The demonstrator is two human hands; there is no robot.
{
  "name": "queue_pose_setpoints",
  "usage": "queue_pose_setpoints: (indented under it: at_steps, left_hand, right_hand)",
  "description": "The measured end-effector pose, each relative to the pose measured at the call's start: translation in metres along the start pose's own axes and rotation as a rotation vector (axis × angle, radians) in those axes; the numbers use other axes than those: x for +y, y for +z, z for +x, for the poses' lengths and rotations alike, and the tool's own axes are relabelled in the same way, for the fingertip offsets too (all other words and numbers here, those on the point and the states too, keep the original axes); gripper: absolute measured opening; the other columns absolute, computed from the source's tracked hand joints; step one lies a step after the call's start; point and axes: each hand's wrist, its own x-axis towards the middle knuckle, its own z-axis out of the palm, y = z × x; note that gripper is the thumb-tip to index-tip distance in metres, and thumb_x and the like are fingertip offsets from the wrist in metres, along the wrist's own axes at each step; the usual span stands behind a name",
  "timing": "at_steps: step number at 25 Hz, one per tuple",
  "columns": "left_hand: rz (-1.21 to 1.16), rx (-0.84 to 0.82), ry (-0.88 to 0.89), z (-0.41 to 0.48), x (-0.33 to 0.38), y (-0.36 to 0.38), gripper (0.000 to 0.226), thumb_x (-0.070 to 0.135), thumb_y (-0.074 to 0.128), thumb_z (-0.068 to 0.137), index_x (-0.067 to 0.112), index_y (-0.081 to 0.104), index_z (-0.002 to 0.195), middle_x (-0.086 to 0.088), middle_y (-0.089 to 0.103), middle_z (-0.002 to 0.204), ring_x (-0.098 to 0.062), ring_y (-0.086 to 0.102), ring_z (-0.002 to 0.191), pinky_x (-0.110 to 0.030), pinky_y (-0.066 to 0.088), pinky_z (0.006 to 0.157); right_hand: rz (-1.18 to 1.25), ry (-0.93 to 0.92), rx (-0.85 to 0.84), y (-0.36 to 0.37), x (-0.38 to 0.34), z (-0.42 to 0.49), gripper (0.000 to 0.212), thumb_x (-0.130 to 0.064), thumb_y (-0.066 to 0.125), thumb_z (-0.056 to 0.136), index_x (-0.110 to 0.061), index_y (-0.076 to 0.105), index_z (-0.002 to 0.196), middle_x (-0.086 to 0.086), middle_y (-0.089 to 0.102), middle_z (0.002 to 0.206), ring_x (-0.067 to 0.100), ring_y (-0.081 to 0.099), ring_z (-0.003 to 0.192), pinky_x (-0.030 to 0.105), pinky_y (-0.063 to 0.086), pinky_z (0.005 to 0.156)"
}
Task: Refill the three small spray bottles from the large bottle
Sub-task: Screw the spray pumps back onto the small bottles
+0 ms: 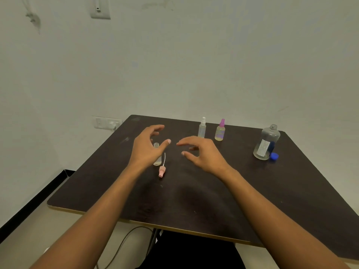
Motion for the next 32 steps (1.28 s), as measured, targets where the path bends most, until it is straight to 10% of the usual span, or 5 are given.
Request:
queue_pose_setpoints:
  at_steps: [6,17,32]
  left_hand:
    - [0.098,-0.093,-0.149,-0.002,-0.046,-0.005,0.067,0.034,0.085,0.088,0.027,0.055,0.147,0.003,0.060,0.148,-0.013,0.059,0.130,-0.033,0.050,0.105]
    - [0.045,-0.185,-0.245,-0.002,-0.064,0.003,0.053,0.029,0.087,0.087,0.017,0.068,0.135,0.002,0.076,0.122,-0.010,0.071,0.109,-0.026,0.056,0.099]
    - [-0.048,-0.208,-0.079,-0.001,0.009,0.029,0.045,0.033,0.087,0.085,0.023,0.074,0.127,0.009,0.078,0.111,0.002,0.071,0.097,-0.016,0.056,0.089]
  right_hand:
    - [-0.222,-0.150,-0.299,0.044,-0.004,0.010,0.039,-0.014,0.072,0.096,-0.024,0.070,0.134,-0.005,0.066,0.140,0.013,0.056,0.133,0.034,0.044,0.115]
    - [-0.300,-0.251,-0.415,0.076,-0.003,0.013,0.035,-0.009,0.061,0.099,-0.023,0.072,0.130,-0.002,0.066,0.137,0.016,0.059,0.129,0.043,0.057,0.099]
    - [0.169,0.045,0.324,-0.069,-0.022,0.015,0.024,-0.037,0.074,0.099,-0.023,0.077,0.119,-0.023,0.075,0.105,-0.003,0.073,0.098,0.013,0.057,0.083]
